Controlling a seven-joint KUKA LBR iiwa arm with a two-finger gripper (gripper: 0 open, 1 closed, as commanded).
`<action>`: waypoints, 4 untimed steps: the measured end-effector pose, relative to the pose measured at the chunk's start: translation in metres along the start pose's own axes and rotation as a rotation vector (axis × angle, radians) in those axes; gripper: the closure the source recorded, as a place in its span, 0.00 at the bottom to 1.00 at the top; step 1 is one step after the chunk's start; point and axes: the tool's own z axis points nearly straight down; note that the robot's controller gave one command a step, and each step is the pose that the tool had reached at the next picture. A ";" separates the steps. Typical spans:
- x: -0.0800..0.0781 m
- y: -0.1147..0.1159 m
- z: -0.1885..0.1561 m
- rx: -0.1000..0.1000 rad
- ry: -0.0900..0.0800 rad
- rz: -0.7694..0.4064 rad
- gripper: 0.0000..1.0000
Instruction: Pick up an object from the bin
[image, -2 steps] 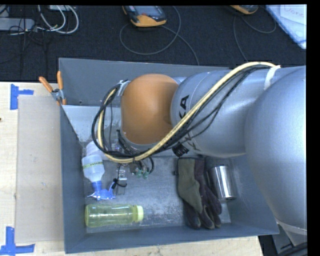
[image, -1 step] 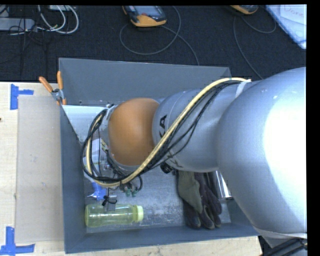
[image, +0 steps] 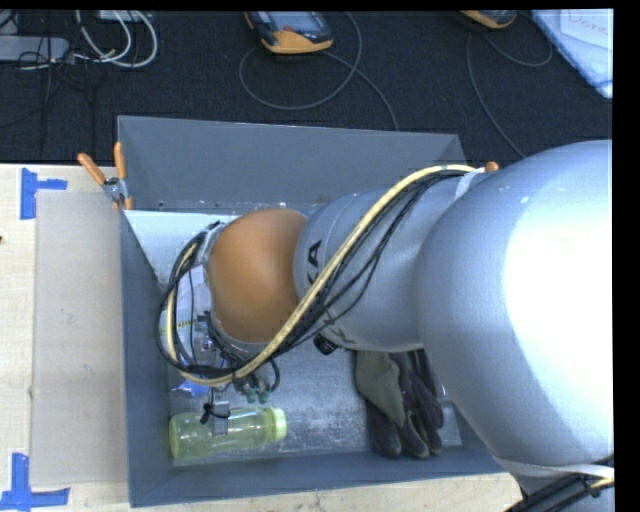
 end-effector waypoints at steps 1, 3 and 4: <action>0.006 -0.032 -0.027 0.000 -0.003 -0.144 0.00; 0.006 -0.013 0.016 -0.001 -0.011 0.043 0.00; 0.003 -0.018 0.030 -0.005 -0.011 0.285 1.00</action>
Offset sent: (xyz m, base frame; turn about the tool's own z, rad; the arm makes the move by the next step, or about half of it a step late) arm 0.0006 -0.0398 -0.0306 0.0528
